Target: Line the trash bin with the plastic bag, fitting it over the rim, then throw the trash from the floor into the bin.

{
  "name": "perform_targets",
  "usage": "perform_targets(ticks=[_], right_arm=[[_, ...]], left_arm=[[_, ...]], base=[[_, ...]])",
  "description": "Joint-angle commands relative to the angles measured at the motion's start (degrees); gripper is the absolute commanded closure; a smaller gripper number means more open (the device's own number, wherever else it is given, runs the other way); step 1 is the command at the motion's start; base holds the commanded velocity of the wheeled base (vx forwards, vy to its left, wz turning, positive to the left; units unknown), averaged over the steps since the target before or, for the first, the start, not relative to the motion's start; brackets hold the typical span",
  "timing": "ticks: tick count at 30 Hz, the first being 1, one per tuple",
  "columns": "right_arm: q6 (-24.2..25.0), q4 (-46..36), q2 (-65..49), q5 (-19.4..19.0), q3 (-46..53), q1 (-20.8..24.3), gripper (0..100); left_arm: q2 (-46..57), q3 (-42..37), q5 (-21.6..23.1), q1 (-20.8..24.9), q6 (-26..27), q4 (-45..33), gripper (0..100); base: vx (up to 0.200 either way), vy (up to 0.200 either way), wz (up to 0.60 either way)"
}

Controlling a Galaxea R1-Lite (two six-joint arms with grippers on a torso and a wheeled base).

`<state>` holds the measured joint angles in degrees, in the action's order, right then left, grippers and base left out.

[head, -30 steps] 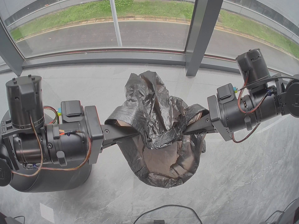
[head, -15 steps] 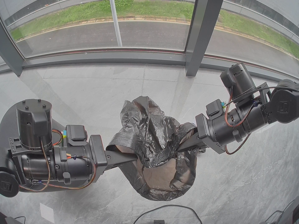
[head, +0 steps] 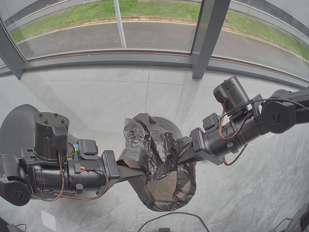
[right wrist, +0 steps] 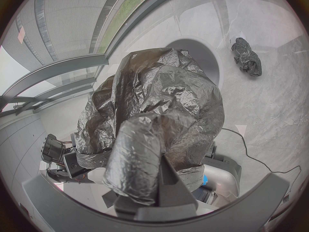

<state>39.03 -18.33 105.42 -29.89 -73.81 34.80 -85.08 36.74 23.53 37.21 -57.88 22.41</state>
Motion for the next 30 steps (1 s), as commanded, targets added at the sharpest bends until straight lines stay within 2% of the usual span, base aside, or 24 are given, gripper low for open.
perform_targets(ticks=[1,18,23,30], right_arm=[[-0.01,1.20,2.86,-0.08,-0.10,-0.09,100],[0.08,15.52,9.71,0.01,-0.28,-3.78,100],[-0.19,16.84,11.47,0.27,-0.54,-3.78,100],[-0.19,22.99,14.46,0.10,-0.45,-4.04,100]], left_arm=[[-2.99,0.35,-0.06,-0.73,0.14,0.27,100],[-18.28,0.26,0.47,-9.08,0.66,16.53,100],[-18.98,0.17,0.47,-9.52,0.66,17.06,100],[-18.98,1.14,0.47,-11.19,0.75,17.23,100]], base=[[0.000,0.000,0.00],[0.000,0.000,0.00],[0.000,0.000,0.00],[0.000,0.000,0.00]])
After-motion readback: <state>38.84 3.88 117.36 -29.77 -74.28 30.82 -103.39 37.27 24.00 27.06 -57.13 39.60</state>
